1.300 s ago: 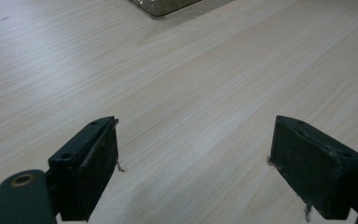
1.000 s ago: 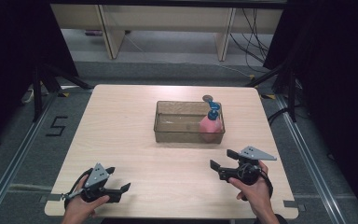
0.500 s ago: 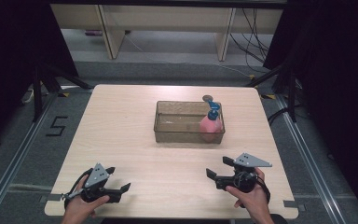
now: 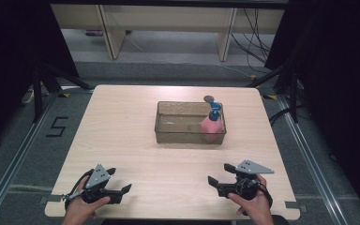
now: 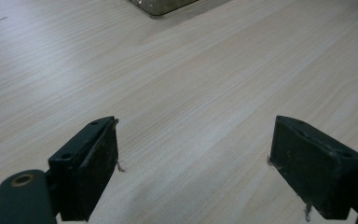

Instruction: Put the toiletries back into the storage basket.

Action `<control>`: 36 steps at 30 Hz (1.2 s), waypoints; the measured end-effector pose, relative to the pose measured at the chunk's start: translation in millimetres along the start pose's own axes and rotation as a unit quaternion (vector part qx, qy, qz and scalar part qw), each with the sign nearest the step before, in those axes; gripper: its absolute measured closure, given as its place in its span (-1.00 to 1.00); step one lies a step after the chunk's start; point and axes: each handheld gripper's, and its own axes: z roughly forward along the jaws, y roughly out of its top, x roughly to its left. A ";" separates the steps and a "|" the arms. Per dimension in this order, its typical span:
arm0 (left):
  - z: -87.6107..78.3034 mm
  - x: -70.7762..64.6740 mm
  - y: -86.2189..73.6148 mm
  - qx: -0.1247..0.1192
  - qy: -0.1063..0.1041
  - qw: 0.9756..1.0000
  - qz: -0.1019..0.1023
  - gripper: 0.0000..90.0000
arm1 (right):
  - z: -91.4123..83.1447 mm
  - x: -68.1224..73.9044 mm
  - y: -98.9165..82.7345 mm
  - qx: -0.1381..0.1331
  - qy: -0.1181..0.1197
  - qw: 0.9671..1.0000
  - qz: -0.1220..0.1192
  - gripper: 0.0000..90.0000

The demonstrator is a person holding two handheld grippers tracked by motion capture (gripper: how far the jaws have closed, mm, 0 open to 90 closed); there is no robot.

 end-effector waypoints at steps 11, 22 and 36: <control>0.8 -1.0 -0.5 -0.003 -0.003 1.000 -0.008 -0.67 | -0.3 5.4 -11.3 0.022 -0.011 1.000 0.008 -0.65; 0.8 -2.6 -0.3 -0.005 -0.005 1.000 -0.011 -0.67 | -2.8 11.1 -17.2 0.045 -0.020 0.999 0.023 -0.65; 0.7 -1.9 -0.4 -0.001 -0.004 1.000 -0.006 -0.67 | -0.8 14.8 -21.2 0.069 -0.013 0.997 0.010 -0.65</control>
